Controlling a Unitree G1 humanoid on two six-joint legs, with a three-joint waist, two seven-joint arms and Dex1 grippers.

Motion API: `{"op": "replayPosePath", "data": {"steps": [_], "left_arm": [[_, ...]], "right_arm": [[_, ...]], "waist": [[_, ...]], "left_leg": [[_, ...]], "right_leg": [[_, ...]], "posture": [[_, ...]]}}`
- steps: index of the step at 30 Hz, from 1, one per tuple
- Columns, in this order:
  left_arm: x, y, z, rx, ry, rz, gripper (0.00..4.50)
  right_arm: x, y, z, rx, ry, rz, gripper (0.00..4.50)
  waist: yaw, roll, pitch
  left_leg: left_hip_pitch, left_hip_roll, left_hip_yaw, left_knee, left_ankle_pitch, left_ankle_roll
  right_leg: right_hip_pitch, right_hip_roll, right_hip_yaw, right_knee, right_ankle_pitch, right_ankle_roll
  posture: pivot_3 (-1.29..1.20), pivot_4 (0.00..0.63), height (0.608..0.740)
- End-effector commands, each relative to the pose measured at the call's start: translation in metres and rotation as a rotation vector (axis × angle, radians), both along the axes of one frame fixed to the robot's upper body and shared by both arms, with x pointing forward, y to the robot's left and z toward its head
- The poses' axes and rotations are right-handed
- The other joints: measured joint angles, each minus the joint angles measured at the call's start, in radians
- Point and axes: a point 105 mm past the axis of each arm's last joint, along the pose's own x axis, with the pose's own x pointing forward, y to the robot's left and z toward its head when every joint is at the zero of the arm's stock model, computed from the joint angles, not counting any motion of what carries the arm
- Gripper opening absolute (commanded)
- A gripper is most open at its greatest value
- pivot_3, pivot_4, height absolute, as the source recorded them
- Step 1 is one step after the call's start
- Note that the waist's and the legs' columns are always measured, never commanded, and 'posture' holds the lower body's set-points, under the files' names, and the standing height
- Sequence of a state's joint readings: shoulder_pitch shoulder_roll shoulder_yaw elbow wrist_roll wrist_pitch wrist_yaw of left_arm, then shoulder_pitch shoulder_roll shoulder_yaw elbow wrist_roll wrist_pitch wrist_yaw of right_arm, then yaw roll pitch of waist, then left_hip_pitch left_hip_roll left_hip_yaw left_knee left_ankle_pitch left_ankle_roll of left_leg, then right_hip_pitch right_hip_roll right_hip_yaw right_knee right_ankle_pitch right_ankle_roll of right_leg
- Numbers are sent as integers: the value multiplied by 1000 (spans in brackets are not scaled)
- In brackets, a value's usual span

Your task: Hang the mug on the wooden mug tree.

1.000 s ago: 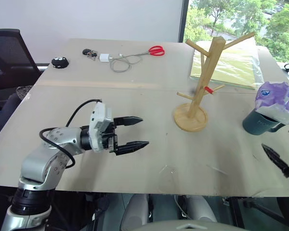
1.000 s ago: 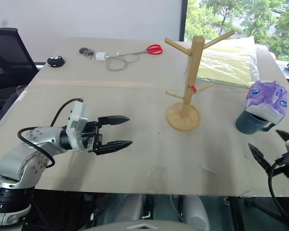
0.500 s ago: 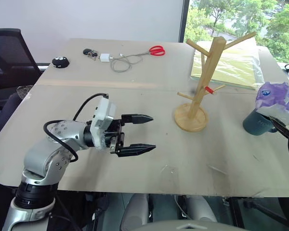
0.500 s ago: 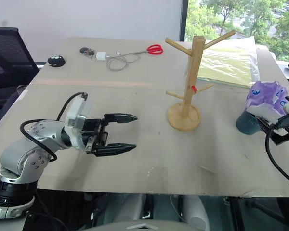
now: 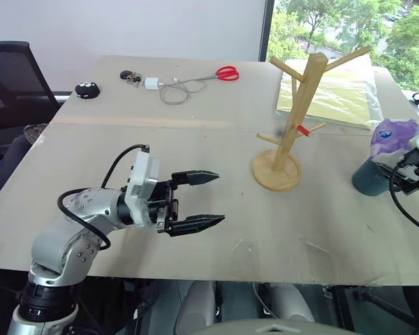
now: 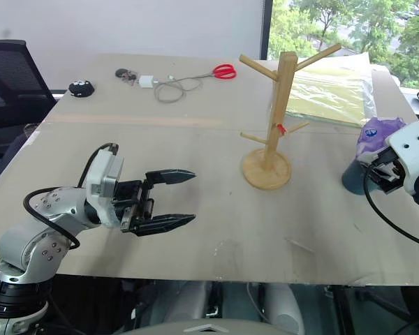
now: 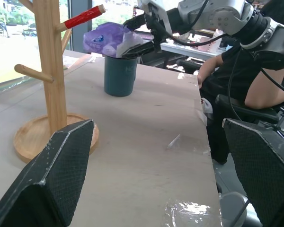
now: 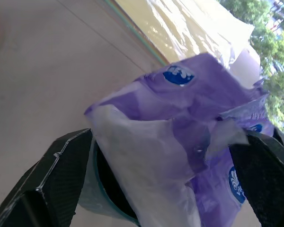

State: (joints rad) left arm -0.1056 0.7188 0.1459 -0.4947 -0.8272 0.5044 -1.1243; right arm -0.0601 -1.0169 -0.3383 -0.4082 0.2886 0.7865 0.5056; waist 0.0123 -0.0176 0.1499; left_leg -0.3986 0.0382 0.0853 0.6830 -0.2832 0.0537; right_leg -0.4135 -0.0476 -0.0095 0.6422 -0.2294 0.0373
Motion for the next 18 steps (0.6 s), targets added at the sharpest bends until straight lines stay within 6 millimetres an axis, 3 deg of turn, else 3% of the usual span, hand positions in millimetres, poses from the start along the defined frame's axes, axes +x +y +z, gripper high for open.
{"op": "replayPosePath", "data": {"steps": [1,4,9,12,18], "left_arm": [[-5,0,8,-8,-59,2,4500],[-6,2,7,-11,-58,18,4500],[-8,5,5,-13,-57,30,4500],[-8,5,4,-13,-58,33,4500],[-5,8,3,-14,-70,44,4500]], "right_arm": [[7,-10,9,-37,-16,-50,3742],[11,-12,10,-54,-7,-54,2238],[10,-9,10,-55,-3,-39,101],[9,-6,13,-57,-14,-25,42],[2,-3,46,-58,-132,-26,42]], "waist": [[0,0,0],[1,0,0],[0,0,0],[0,0,0],[1,1,0]], "left_leg": [[0,0,0,0,0,0],[0,0,0,0,0,0],[0,0,0,0,0,0],[0,0,0,0,0,0],[0,0,0,0,0,0]], "right_leg": [[0,0,0,0,0,0],[0,0,0,0,0,0],[0,0,0,0,0,0],[0,0,0,0,0,0],[0,0,0,0,0,0]], "posture": [[0,150,740],[0,150,740],[0,150,740],[0,150,740],[0,150,740]]}}
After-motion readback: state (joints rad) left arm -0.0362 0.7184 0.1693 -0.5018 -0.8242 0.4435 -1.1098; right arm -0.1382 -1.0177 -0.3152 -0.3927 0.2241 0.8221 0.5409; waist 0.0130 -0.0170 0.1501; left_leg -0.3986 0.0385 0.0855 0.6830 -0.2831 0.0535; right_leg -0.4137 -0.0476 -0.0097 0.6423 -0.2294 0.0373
